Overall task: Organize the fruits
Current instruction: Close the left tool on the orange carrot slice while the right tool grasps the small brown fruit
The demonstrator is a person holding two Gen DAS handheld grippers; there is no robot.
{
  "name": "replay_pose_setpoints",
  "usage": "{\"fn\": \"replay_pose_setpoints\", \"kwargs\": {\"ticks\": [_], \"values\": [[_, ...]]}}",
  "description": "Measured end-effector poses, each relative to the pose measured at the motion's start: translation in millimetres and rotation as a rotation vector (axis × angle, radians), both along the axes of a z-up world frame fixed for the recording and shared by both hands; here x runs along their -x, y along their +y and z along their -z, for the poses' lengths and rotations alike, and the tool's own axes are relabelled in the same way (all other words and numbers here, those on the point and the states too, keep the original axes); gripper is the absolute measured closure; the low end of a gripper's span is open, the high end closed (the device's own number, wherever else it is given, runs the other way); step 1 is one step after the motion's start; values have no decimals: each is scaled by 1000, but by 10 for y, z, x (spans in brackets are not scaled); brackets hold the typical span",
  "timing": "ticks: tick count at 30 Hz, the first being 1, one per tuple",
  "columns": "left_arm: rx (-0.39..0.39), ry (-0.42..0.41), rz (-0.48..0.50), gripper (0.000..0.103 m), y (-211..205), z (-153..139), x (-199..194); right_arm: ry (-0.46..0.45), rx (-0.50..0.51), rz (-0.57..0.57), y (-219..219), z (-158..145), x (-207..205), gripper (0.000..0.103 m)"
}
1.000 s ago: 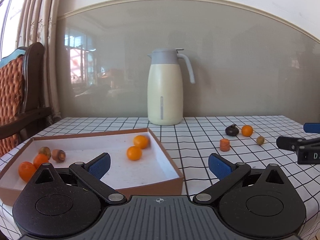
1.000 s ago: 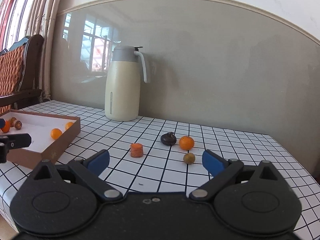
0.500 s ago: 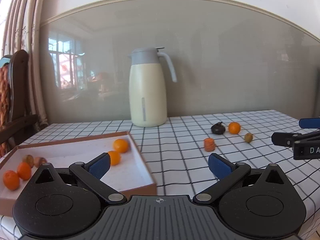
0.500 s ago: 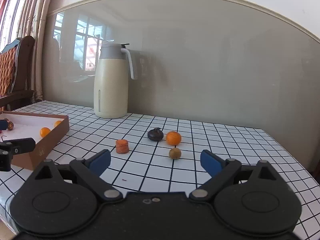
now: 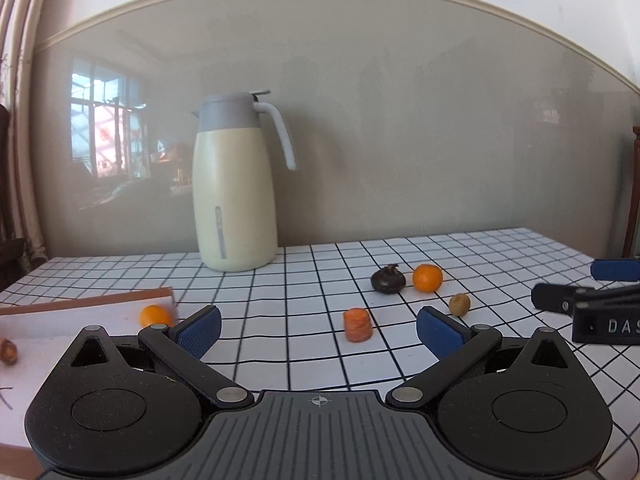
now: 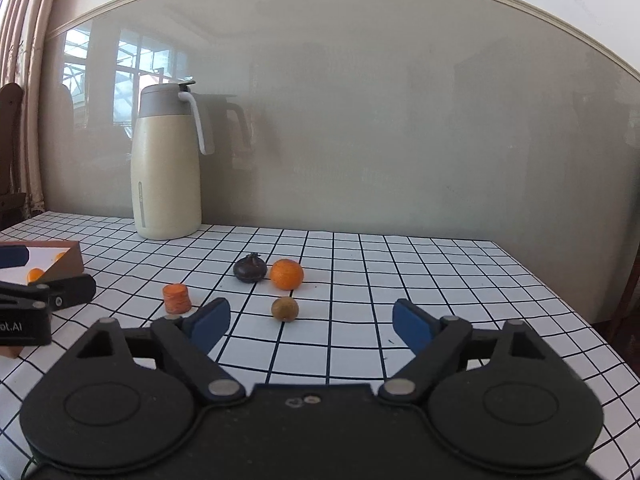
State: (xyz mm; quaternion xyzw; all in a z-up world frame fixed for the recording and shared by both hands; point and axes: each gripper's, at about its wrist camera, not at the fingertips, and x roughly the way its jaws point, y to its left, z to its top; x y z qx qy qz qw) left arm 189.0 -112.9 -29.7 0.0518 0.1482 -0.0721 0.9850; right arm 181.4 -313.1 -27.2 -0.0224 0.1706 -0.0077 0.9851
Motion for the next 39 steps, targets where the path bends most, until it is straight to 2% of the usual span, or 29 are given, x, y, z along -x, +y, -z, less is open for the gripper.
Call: {"fn": "replay_pose_setpoints", "kwargs": {"ticks": [2,6,15,16,18,27,35,39], "values": [[-5,2,-1,0,-40,22,-68,4,6,-3,17,15,-57,35],[0,32,-1,0,-60,87,-187,12,27,-14,61,66,-191,36],[-19,88,7,1,-141,193,-524,74,31,-25,76,148,-508,50],[-19,94,10,3,-154,201,-563,84,31,-31,85,158,-546,52],[-16,113,21,12,-193,226,-652,105,40,-45,111,169,-616,55],[-6,188,43,20,-337,294,-937,172,46,-56,178,225,-909,68],[-8,255,62,30,-444,354,-1150,215,31,-54,128,300,-1096,71],[7,286,64,31,-437,382,-1229,235,21,-62,144,334,-1163,73]]}}
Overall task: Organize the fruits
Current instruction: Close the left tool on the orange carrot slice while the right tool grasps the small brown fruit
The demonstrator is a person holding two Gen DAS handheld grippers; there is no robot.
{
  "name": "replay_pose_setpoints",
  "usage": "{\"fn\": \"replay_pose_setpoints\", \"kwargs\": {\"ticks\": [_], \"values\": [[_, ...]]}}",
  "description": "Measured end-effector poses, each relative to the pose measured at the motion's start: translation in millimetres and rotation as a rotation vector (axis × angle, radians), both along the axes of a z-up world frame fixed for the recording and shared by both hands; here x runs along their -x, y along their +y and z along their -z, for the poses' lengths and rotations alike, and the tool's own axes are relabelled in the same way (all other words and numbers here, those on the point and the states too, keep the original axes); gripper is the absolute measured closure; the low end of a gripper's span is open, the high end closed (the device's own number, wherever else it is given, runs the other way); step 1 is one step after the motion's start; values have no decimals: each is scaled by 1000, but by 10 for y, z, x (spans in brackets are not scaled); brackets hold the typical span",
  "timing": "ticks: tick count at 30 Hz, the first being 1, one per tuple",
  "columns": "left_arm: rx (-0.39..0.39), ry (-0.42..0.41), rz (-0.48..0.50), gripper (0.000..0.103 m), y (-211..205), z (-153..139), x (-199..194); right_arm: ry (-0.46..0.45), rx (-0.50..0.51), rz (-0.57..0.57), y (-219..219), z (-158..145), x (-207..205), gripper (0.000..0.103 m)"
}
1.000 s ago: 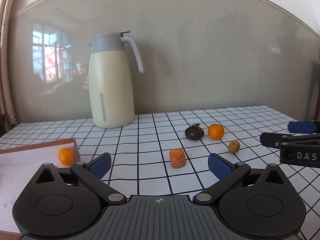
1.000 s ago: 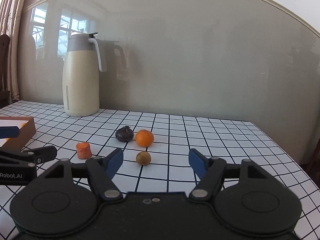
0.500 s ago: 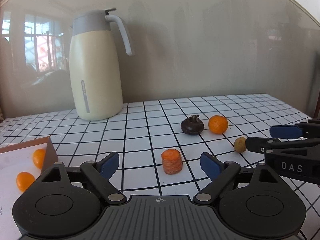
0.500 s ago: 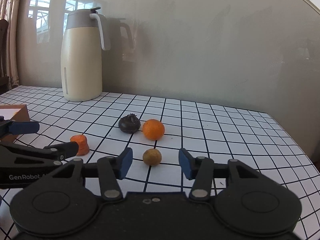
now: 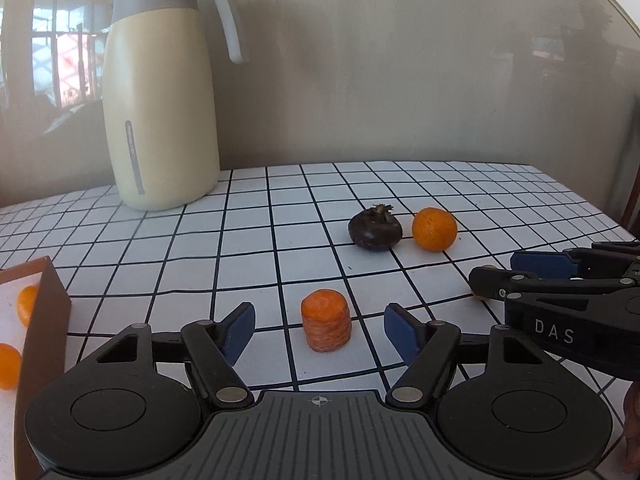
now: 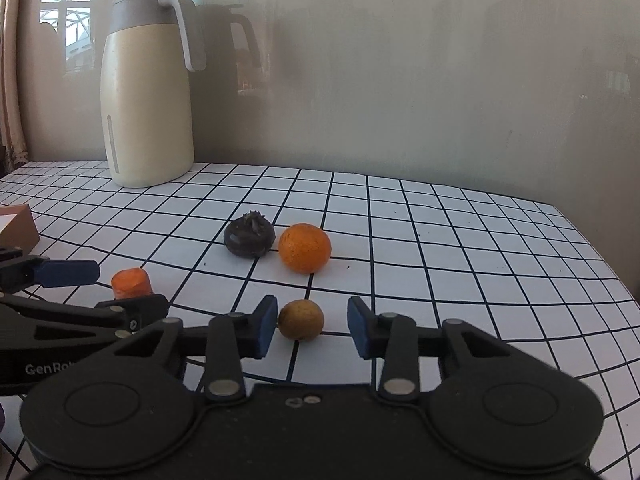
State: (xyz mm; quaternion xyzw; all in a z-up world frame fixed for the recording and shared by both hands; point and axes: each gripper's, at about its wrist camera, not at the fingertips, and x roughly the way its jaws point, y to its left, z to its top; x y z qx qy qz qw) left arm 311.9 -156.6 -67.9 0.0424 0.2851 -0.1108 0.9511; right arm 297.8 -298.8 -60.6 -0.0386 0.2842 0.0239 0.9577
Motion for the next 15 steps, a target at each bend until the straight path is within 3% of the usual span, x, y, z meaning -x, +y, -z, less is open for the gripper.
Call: {"fn": "replay_pose_setpoints", "kwargs": {"ticks": [5,7,9,15], "values": [[-7,13,-3,32,-19,17,-56,30,-10,3,10,49,-82,78],[-15,16,-1,37,-39,21,-73,35,-15,2,7,55,-90,82],[-33,28,6,55,-76,34,-90,43,-16,-1,6,59,-88,85],[-42,20,29,75,-111,26,-75,37,-24,-4,-3,46,-76,86]]}}
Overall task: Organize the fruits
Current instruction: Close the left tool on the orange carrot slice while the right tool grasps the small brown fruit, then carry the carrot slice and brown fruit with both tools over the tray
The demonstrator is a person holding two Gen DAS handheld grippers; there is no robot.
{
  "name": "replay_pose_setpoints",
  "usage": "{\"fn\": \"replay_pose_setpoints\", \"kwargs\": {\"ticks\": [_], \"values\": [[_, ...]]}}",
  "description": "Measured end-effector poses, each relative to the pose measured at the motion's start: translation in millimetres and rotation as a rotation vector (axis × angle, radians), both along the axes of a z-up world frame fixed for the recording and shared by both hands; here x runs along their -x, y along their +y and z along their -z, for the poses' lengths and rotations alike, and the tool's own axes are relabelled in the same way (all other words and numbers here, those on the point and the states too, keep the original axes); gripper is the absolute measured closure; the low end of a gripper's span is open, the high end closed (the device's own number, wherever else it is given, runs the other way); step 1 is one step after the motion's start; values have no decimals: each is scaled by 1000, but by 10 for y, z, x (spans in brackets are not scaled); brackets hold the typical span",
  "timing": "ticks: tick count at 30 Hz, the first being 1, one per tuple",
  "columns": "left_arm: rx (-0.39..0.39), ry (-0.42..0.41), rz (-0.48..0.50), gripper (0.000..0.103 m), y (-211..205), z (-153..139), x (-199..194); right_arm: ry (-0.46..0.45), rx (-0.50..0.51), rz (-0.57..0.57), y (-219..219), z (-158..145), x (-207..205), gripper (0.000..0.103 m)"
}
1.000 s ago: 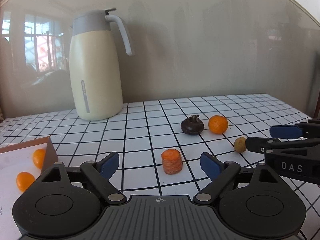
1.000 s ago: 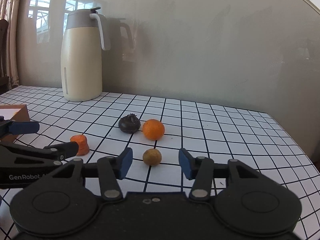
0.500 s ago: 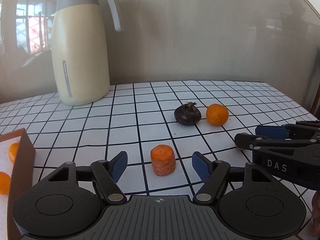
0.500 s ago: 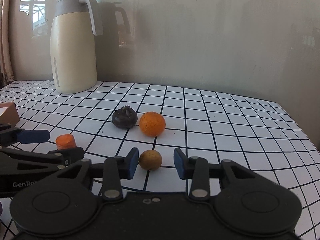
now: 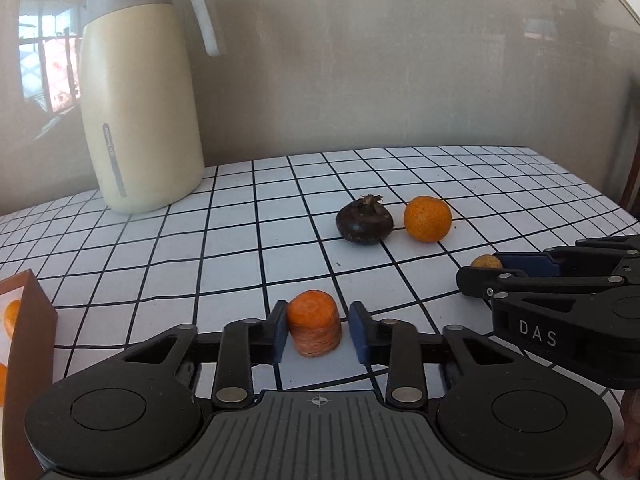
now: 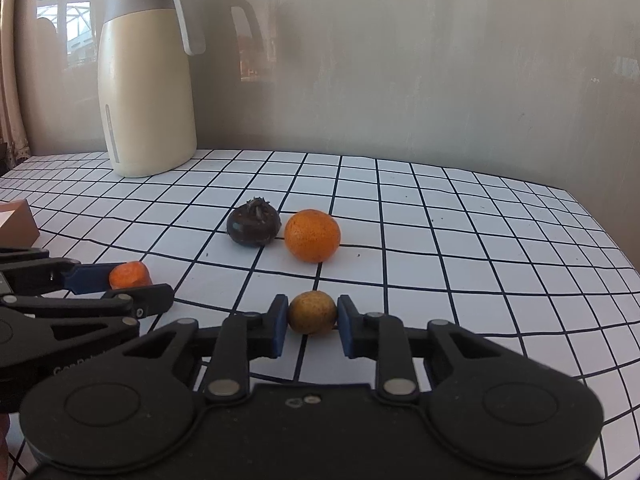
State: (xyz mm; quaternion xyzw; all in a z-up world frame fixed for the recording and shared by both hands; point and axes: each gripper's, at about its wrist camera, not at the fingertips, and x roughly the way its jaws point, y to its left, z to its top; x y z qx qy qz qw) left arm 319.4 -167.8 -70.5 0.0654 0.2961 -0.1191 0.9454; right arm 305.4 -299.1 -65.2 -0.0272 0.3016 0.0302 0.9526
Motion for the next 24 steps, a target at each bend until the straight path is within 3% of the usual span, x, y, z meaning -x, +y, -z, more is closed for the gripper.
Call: {"fn": "replay_pose_setpoints", "kwargs": {"ticks": [12,24], "values": [[62,-89,22,75,81,-118,280,-74,1,14,35,-155,196,86],[69,-184,39,75,203,-409,715,-149,-12,33,1,-387,576,86]]}}
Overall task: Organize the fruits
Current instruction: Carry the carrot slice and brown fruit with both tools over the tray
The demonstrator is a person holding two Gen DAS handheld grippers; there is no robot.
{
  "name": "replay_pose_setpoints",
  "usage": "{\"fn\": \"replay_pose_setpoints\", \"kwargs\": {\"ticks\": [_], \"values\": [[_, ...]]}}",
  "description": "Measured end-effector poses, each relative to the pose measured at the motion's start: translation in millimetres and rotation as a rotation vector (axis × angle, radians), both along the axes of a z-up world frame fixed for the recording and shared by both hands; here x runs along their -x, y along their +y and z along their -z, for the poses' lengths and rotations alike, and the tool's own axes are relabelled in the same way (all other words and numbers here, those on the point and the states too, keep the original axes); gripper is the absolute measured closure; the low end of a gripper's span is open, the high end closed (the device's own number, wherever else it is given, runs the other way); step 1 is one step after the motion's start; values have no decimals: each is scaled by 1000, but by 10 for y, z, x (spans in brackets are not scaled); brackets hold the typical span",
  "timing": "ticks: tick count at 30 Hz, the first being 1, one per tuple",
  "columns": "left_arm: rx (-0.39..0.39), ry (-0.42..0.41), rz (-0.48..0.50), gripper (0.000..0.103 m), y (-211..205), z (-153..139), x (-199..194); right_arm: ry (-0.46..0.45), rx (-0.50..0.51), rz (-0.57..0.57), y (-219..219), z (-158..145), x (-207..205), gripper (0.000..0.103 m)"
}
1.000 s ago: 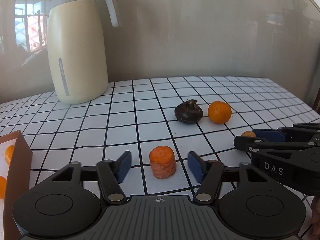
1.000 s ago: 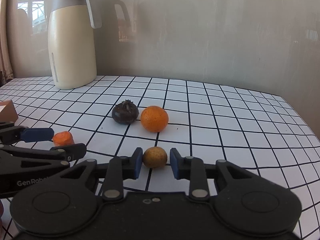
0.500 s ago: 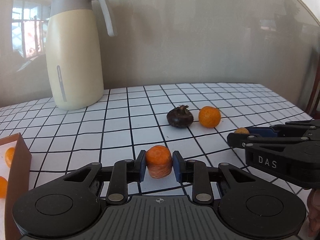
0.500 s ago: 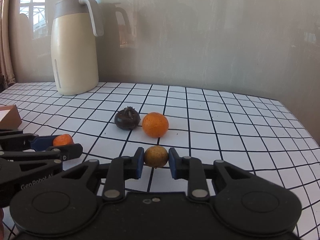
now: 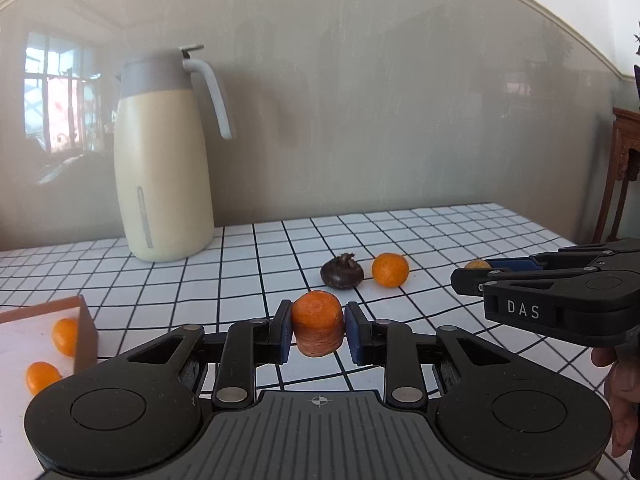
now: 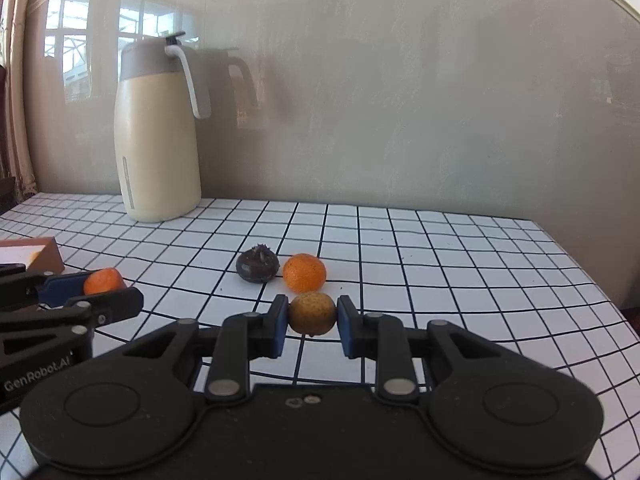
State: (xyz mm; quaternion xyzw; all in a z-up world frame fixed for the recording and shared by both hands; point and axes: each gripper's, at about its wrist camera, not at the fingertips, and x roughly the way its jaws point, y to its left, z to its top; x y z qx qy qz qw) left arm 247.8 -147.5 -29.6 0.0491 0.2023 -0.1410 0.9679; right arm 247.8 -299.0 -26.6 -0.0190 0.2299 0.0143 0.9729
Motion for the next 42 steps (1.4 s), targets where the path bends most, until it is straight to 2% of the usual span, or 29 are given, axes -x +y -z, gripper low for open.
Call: {"fn": "replay_pose_setpoints", "kwargs": {"ticks": [8,20,42], "values": [[-6,-40,-8,75,213,-144,466,-59,-6,-33,112,-102,411,86],[1,-90,-124,75,891,-317,996,-129,11,-157,570,-179,852,86],[-18,-117,-328,75,1864,-314,1446,-194,-12,-397,1547,-254,966,86]]}}
